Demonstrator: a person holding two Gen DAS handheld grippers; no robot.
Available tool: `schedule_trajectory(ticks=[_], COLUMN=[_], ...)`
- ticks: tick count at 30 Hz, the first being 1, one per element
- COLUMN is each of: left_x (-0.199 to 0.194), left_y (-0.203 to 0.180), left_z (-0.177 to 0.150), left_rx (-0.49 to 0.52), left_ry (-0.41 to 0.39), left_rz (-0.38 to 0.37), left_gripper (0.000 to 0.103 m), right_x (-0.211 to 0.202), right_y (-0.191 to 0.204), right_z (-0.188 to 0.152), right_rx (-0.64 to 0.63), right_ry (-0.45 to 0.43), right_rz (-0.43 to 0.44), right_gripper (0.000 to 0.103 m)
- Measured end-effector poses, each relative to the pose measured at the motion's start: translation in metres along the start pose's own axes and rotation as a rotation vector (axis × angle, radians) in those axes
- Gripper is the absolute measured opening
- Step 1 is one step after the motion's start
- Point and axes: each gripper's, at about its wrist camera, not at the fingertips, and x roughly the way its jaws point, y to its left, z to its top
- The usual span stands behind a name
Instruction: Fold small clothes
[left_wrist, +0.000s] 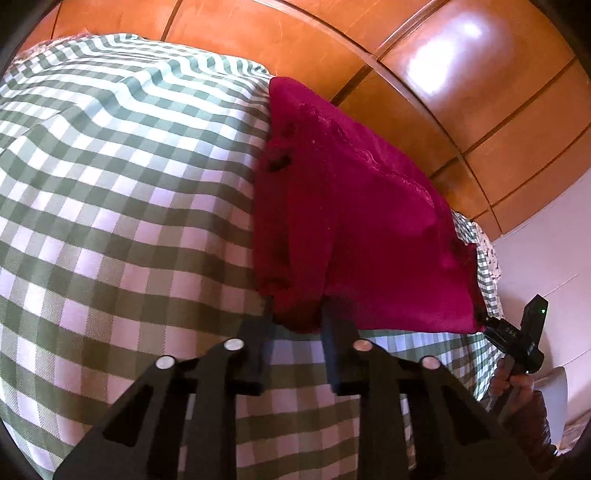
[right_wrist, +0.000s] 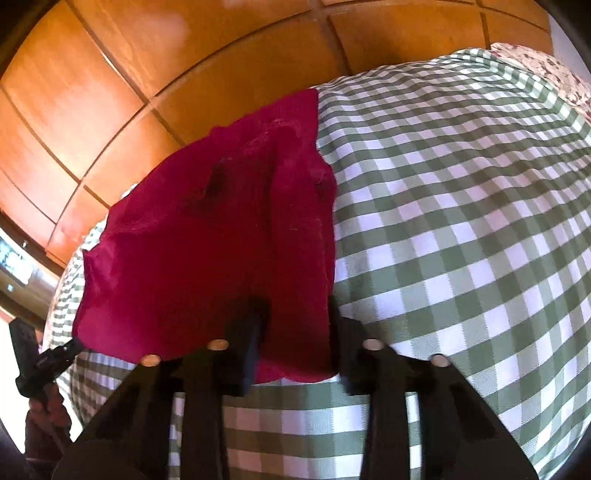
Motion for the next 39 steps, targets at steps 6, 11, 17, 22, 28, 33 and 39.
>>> schedule_trajectory(ticks=[6,11,17,22,28,33,39], left_x=[-0.022,-0.048,-0.069,-0.073,-0.056,-0.027,-0.024], left_y=[0.001,0.007,0.011,0.008,0.002,-0.004,-0.029], left_z=[-0.019,-0.063,-0.101,-0.070,-0.026,0.000,0.003], left_rx=[0.034,0.027,0.002,0.010,0.028,0.043,0.139], left_ry=[0.000,0.047,0.089,0.011,-0.053,-0.039,-0.050], left_rz=[-0.031,-0.060,-0.082,-0.066,-0.037,-0.016,0.005], left_gripper=[0.014,0.014,0.019,0.030,0.042,0.042,0.007], right_x=[-0.037,-0.067,-0.085,-0.086,-0.060,-0.033,-0.048], right_y=[0.003,0.003,-0.010,-0.007,0.004,0.025,0.035], right_z=[-0.015,-0.055,-0.091,-0.062,-0.025,-0.015,-0.020], right_rx=[-0.039,-0.100,-0.105,-0.079,-0.104,-0.181,-0.226], right_ry=[0.001,0.079,0.162,0.049,-0.014,0.004,-0.012], right_rz=[0.044,0.048,0.032,-0.016,-0.065,-0.106,-0.116], right_gripper=[0.015,0.014,0.013,0.065,0.070,0.026,0.008])
